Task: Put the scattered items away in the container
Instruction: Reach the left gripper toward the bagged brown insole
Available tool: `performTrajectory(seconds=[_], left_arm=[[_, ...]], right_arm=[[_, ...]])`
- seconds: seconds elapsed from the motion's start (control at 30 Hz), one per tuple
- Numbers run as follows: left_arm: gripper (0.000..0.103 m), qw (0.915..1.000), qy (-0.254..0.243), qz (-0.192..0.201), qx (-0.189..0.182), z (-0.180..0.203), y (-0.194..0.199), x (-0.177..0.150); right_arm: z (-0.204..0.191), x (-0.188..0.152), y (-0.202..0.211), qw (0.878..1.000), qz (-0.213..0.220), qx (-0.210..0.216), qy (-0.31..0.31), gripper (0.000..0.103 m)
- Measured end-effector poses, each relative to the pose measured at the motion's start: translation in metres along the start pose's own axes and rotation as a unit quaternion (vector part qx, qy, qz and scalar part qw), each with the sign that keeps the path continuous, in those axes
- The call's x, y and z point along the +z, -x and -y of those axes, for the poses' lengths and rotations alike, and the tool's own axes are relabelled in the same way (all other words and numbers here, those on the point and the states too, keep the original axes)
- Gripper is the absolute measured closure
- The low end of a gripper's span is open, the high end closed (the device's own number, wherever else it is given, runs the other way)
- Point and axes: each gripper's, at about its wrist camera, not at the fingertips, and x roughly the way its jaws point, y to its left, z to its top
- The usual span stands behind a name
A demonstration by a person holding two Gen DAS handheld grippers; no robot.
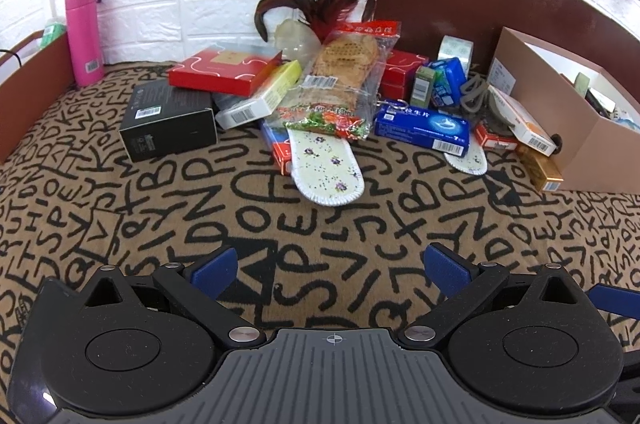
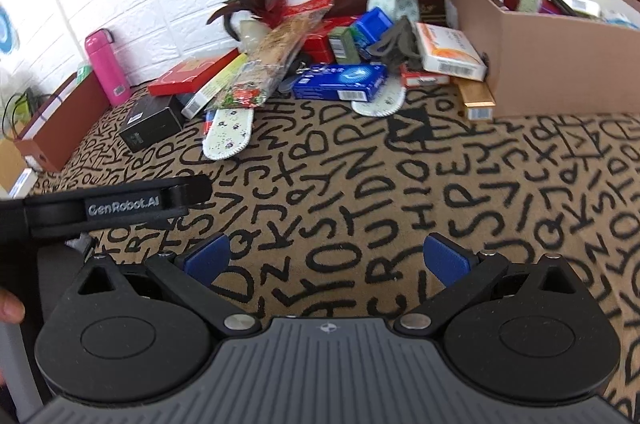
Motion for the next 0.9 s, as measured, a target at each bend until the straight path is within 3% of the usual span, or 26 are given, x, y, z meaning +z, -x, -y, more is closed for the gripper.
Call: performTrajectory(seconds=[0.4,0.6,0.73,0.9], left_arm=[[0.000,0.9998,0.004,0.016,-0.007,-0.027,-0.023,0.038],[0.000,0.9993,0.005,0.013,-0.035,-0.035,-0.056,0.065],[0.007,0.9987,0.004,0.008,-0.049,-0.036,-0.081,0.085],[0.019,0.9975,-0.001,-0.008,-0.071,-0.037,-0.113,0.102]], right_arm=[[-0.013,0.033,-0.037,0.998,0.021,0.044,0.034,0.001],[-0.022,0.057,-0.072,0.996,0.039,0.055,0.064,0.001],[-0.025,0.070,-0.101,0.993,0.043,0.069,0.088,0.004],[-0.023,0.086,-0.141,0.991,0.031,0.099,0.082,0.019]])
